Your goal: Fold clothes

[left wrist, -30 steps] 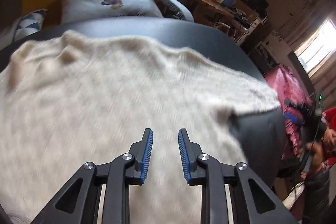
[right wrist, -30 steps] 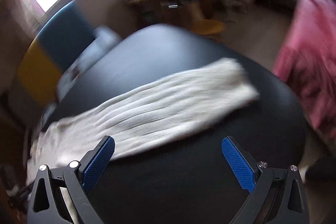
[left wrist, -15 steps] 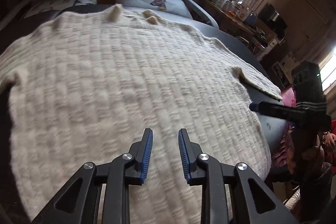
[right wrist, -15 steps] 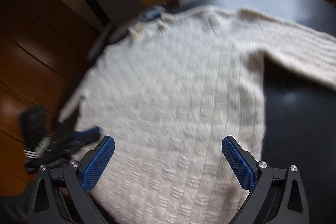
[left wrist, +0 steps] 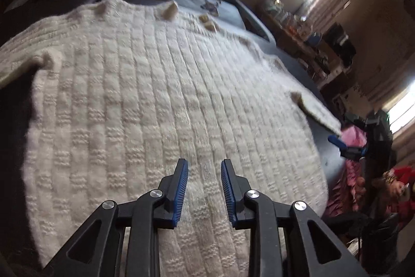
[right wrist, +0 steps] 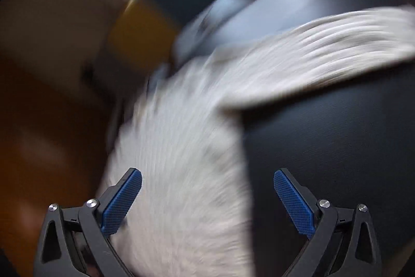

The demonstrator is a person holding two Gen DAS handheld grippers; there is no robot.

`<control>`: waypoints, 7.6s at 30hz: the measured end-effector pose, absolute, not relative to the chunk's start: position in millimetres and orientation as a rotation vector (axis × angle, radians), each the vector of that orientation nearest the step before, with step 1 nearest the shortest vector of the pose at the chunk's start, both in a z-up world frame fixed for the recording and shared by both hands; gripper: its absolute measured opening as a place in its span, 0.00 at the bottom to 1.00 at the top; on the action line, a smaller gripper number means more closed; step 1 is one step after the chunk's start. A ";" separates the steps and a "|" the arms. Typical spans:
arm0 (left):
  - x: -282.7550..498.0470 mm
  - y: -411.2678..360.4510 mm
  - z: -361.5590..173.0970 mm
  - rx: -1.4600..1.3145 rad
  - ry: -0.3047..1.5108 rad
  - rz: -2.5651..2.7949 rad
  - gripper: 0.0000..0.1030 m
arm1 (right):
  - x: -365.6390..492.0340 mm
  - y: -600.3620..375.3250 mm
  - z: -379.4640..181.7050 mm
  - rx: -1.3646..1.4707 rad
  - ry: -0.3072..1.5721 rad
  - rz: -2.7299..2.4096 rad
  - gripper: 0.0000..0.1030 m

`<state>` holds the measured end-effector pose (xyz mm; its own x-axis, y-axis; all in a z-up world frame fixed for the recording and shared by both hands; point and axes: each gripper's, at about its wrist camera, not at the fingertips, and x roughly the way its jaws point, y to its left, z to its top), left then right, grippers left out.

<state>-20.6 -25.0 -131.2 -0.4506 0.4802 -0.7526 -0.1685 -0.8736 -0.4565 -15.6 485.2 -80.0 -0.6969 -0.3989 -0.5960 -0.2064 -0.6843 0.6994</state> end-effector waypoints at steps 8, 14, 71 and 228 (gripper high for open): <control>-45.8 -39.8 -115.0 -1.355 -0.547 2.399 0.27 | 20.4 678.6 -95.8 0.943 -1.789 -2.773 1.00; -62.3 -23.5 -129.1 -1.445 -0.534 2.370 0.27 | 6.1 720.8 -122.1 0.861 -1.926 -2.804 1.00; -244.0 299.1 -140.2 -1.719 -0.395 1.681 0.54 | -125.4 433.4 -111.2 1.183 -0.185 -2.754 0.11; -409.5 73.0 -178.5 -1.446 -0.478 1.806 0.03 | -290.5 267.6 -127.3 1.045 -0.476 -2.250 1.00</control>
